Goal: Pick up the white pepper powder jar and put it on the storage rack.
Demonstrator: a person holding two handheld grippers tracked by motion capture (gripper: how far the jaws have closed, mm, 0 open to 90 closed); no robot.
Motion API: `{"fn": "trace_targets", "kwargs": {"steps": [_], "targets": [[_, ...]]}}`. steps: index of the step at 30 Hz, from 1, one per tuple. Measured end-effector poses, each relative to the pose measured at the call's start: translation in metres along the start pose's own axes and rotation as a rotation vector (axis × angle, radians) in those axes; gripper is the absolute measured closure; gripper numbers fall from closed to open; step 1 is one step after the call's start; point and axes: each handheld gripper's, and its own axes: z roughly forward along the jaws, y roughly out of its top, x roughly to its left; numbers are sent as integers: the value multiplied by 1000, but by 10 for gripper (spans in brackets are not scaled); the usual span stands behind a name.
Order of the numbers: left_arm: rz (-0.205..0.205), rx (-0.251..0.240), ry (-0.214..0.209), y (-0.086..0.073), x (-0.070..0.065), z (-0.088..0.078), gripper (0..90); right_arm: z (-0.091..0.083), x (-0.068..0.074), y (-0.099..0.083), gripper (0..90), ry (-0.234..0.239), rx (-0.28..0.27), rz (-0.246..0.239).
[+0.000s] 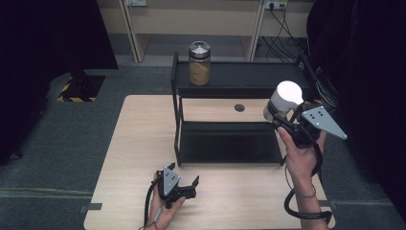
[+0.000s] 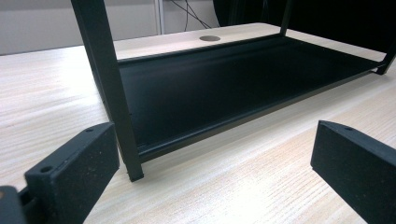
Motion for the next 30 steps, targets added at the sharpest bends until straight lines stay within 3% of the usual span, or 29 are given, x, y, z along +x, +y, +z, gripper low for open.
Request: {"fn": "trace_targets", "kwargs": {"steps": [30], "targets": [[7, -1, 0, 0, -1, 0, 2, 16, 6, 56, 306, -9, -85, -29]]}}
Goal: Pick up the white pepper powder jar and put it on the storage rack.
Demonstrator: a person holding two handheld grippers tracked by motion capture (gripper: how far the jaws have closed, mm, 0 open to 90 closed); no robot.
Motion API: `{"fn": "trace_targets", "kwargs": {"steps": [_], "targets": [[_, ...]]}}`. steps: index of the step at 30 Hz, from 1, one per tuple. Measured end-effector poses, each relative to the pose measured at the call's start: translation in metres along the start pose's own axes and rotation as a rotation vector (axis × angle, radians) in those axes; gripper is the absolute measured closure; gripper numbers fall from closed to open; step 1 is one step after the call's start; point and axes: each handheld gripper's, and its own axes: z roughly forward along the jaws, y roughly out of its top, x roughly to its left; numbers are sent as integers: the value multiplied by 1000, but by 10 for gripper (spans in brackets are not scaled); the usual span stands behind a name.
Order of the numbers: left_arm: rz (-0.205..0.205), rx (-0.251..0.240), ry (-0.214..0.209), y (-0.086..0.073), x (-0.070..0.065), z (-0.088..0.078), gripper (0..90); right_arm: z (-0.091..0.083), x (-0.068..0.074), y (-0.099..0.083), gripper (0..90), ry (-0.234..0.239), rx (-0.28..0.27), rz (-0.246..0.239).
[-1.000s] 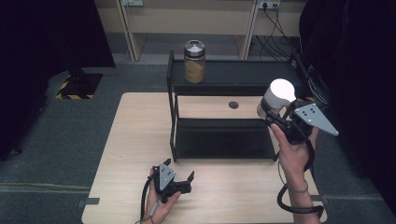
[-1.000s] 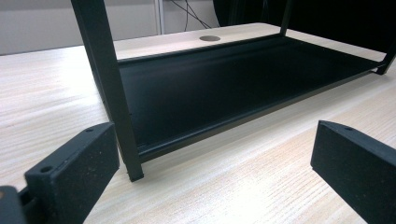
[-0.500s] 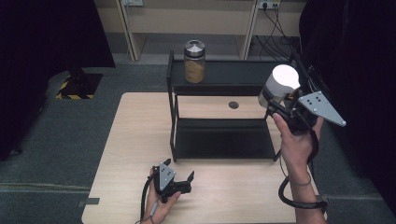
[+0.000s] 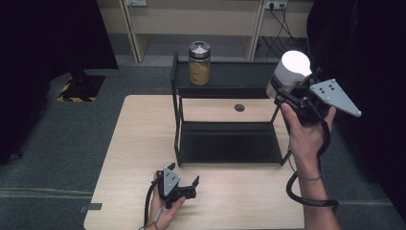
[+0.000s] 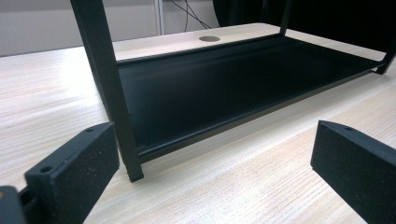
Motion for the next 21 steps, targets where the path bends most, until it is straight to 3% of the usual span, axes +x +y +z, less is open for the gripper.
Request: {"fn": "trace_targets", "kwargs": {"steps": [10, 21], "targets": [[-2, 0, -6, 0, 0, 0, 2, 14, -2, 7, 306, -16, 15, -3], [-2, 2, -9, 0, 0, 0, 2, 48, -8, 15, 306, -53, 70, 14]]}}
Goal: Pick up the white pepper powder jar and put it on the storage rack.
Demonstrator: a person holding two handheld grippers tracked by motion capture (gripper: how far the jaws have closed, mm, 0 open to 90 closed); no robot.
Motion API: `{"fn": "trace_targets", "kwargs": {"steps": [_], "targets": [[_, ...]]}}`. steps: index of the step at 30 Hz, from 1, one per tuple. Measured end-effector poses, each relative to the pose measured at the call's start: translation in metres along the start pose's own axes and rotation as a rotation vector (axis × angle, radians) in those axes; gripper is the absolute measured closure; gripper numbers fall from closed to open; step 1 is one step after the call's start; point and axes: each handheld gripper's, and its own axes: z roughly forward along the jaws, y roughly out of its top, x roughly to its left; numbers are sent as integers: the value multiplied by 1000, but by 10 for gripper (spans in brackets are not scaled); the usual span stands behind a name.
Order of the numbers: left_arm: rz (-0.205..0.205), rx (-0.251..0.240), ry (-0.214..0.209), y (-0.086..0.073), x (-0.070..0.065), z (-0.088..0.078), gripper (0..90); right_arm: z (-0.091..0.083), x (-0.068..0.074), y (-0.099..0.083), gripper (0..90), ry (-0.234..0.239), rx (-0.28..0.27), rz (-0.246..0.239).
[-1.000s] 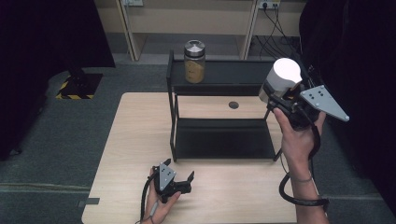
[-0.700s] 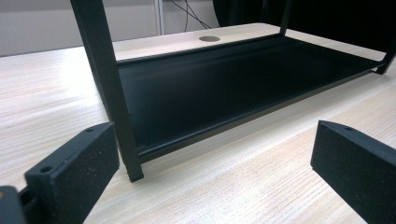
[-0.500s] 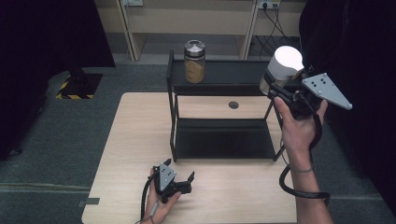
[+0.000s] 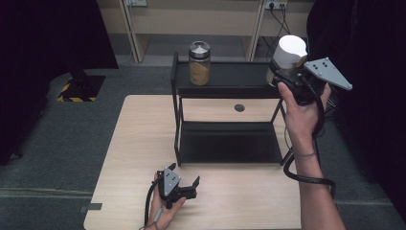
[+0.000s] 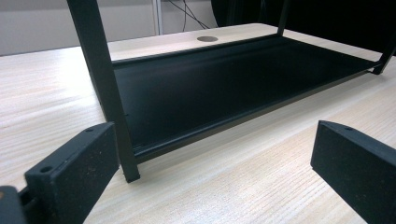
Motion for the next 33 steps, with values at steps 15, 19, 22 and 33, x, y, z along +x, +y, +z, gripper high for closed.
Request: {"fn": "trace_targets", "kwargs": {"steps": [15, 19, 22, 33], "targets": [[3, -1, -1, 0, 0, 0, 2, 28, -2, 8, 305, -33, 78, 2], [4, -3, -1, 0, 0, 0, 2, 34, -3, 6, 305, -37, 107, 10], [4, 0, -1, 0, 0, 0, 2, 36, -5, 5, 305, -37, 109, 15], [9, -1, -3, 0, -1, 0, 2, 42, -18, -3, 304, -6, 93, 68]]}}
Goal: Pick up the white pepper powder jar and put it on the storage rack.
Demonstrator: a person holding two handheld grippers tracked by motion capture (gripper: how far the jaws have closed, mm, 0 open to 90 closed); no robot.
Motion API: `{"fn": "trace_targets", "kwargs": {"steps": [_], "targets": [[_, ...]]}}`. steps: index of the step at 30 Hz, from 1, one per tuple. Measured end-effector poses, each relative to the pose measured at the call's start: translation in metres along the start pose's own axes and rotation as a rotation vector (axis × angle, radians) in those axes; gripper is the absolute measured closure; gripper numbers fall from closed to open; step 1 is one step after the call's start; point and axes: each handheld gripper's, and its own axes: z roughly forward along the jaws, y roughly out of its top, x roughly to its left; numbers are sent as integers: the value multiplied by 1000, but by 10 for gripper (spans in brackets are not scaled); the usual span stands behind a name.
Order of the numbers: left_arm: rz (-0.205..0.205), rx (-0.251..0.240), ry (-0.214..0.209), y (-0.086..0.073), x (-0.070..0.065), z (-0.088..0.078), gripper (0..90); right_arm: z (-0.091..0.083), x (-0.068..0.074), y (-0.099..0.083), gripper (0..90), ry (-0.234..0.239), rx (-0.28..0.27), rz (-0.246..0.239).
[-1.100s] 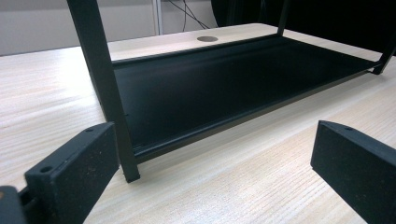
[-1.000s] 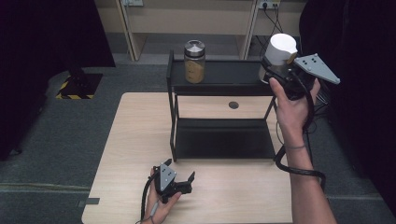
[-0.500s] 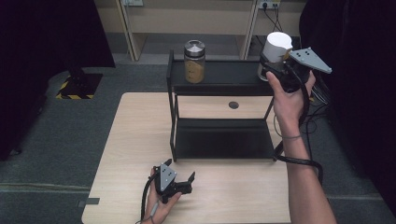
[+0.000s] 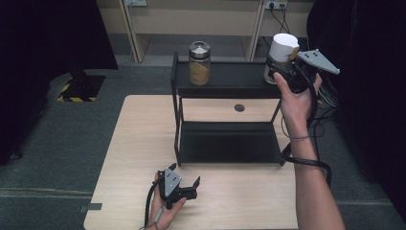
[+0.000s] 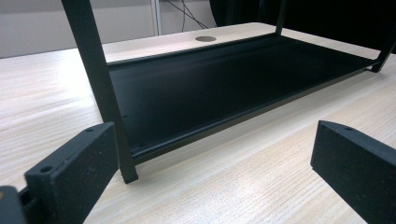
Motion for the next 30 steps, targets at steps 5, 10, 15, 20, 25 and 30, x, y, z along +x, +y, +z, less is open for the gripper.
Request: {"fn": "trace_targets", "kwargs": {"steps": [5, 10, 15, 20, 25, 30], "targets": [[3, 0, 2, 0, -1, 0, 2, 0, 0, -5, 305, 3, -17, 2], [4, -1, 2, 0, -1, 0, 2, 0, -1, -6, 305, 3, -21, 4], [6, -3, 3, -1, -1, 0, 2, 0, 0, -7, 305, 0, -26, 2], [5, -3, 3, -1, -1, 0, 2, -1, 1, -7, 304, -1, -24, 2], [2, -3, 2, -1, -1, 0, 2, -1, 1, -7, 304, -1, -23, 1], [1, -1, 1, 0, 0, 0, 2, -1, 0, -7, 303, 2, -25, 3]]}}
